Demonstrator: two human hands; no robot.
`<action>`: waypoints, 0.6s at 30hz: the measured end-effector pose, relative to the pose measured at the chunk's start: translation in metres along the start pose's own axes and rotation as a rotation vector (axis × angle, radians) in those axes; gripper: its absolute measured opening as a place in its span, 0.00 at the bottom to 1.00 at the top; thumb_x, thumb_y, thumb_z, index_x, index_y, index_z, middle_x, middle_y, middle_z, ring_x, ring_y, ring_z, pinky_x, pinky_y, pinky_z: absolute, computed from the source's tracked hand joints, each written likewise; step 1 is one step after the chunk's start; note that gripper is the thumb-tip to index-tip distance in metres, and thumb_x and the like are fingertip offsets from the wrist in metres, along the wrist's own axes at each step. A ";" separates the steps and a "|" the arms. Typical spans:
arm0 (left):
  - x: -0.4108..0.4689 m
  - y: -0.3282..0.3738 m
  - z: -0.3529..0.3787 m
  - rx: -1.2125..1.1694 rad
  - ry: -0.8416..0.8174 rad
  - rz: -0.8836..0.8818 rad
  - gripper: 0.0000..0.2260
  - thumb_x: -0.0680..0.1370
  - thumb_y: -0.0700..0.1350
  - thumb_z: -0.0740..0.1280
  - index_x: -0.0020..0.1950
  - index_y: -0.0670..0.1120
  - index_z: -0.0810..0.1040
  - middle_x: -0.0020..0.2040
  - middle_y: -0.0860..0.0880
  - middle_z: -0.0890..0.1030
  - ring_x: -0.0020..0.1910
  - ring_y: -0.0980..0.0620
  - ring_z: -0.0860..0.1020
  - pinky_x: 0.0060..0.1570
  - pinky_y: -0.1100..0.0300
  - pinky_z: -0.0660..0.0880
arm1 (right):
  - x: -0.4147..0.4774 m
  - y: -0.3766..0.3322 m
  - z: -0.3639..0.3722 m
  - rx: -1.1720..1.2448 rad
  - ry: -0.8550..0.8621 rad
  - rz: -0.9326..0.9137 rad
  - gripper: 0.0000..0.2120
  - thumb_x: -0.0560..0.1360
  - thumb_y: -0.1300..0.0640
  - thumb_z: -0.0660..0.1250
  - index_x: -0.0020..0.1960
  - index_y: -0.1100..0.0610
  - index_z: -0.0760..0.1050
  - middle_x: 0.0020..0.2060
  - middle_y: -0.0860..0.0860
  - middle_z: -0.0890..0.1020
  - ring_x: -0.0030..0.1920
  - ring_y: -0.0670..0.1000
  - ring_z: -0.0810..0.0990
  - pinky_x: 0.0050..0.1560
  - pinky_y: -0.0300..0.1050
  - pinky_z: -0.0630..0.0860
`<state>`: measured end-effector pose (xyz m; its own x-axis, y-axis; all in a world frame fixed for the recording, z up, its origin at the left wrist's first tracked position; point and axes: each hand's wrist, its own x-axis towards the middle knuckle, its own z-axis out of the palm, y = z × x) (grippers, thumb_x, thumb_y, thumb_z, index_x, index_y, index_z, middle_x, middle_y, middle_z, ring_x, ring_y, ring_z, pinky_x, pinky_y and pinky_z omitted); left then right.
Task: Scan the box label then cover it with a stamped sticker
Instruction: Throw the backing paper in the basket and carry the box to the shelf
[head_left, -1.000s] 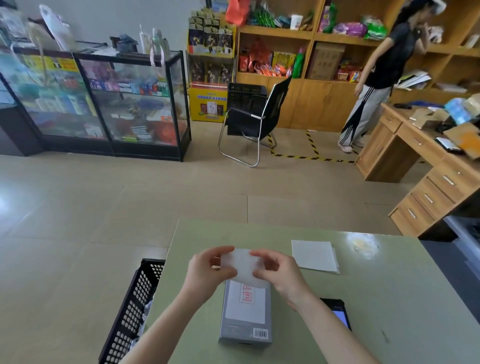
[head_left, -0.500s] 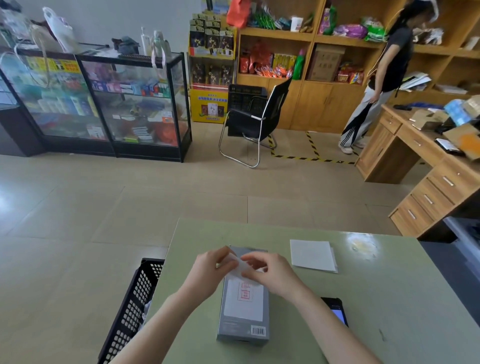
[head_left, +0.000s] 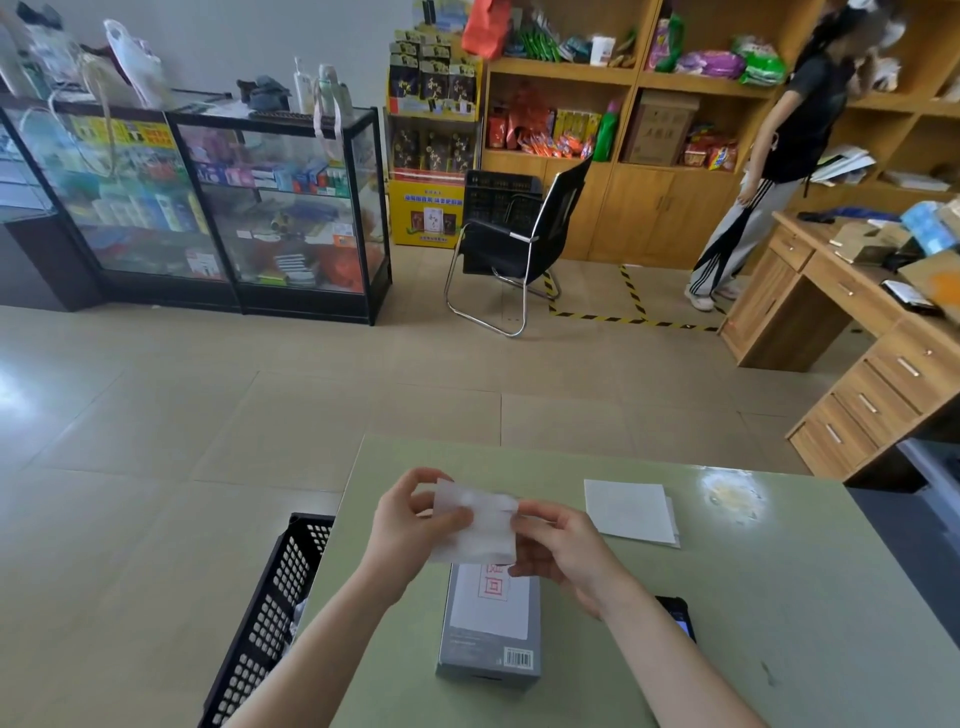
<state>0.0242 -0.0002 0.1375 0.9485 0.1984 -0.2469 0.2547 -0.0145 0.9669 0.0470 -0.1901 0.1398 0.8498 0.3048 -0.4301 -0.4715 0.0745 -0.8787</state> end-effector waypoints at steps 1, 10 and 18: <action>0.001 0.000 -0.002 0.025 -0.018 0.011 0.11 0.69 0.36 0.75 0.43 0.51 0.80 0.39 0.51 0.87 0.32 0.54 0.81 0.28 0.63 0.74 | -0.001 0.000 -0.001 0.041 -0.026 0.021 0.09 0.75 0.66 0.65 0.53 0.63 0.80 0.32 0.56 0.82 0.31 0.54 0.82 0.33 0.45 0.81; 0.004 0.001 -0.016 -0.062 -0.271 -0.114 0.15 0.77 0.34 0.59 0.44 0.39 0.86 0.51 0.48 0.87 0.50 0.49 0.85 0.44 0.58 0.81 | 0.003 0.002 -0.008 0.024 0.038 -0.019 0.08 0.74 0.61 0.66 0.43 0.62 0.84 0.39 0.56 0.84 0.38 0.53 0.82 0.40 0.45 0.82; 0.005 -0.004 -0.001 0.220 -0.209 0.018 0.13 0.69 0.34 0.75 0.48 0.47 0.81 0.39 0.47 0.85 0.34 0.52 0.80 0.37 0.62 0.77 | 0.008 -0.001 0.005 -0.400 0.076 -0.285 0.18 0.68 0.68 0.71 0.53 0.52 0.78 0.39 0.57 0.86 0.38 0.46 0.80 0.41 0.37 0.77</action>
<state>0.0279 0.0021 0.1326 0.9656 -0.0100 -0.2600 0.2507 -0.2324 0.9398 0.0531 -0.1835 0.1387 0.9536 0.2538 -0.1621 -0.1031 -0.2304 -0.9676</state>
